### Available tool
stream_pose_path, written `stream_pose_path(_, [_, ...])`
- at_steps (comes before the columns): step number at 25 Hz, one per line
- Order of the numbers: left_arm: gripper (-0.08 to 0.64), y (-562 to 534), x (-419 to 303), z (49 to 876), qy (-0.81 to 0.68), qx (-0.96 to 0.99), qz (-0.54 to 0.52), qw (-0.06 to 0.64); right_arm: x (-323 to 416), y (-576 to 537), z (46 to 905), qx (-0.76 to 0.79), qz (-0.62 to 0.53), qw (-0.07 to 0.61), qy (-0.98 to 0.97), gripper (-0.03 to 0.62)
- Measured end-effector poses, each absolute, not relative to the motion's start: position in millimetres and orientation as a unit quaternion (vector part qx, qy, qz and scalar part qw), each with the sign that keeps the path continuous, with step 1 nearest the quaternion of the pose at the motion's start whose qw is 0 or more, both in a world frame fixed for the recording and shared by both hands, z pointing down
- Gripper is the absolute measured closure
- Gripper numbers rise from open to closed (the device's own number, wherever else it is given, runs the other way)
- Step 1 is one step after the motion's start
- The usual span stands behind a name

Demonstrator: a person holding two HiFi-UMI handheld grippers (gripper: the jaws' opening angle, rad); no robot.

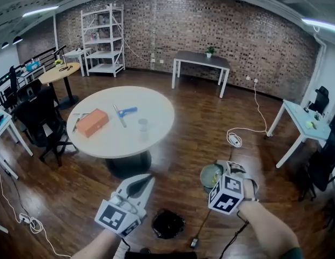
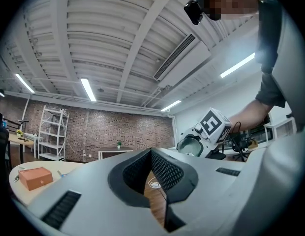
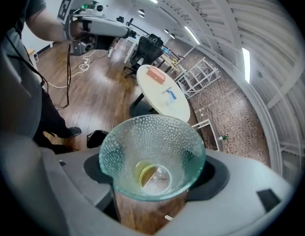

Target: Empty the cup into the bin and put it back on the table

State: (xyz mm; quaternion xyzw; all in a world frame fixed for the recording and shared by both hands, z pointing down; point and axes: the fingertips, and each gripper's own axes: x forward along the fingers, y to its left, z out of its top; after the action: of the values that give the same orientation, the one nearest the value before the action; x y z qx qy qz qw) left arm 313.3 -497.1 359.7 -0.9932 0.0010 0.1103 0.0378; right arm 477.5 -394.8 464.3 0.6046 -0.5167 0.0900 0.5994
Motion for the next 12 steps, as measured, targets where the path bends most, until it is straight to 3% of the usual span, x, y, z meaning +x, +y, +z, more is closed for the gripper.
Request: stream_pose_path(12, [0.555,-503.8,310.4,357.7,0.019,-0.993,0.11,0.046,481.6,-404.2,456.4,0.569,0.04,0.658,-0.491,0.192])
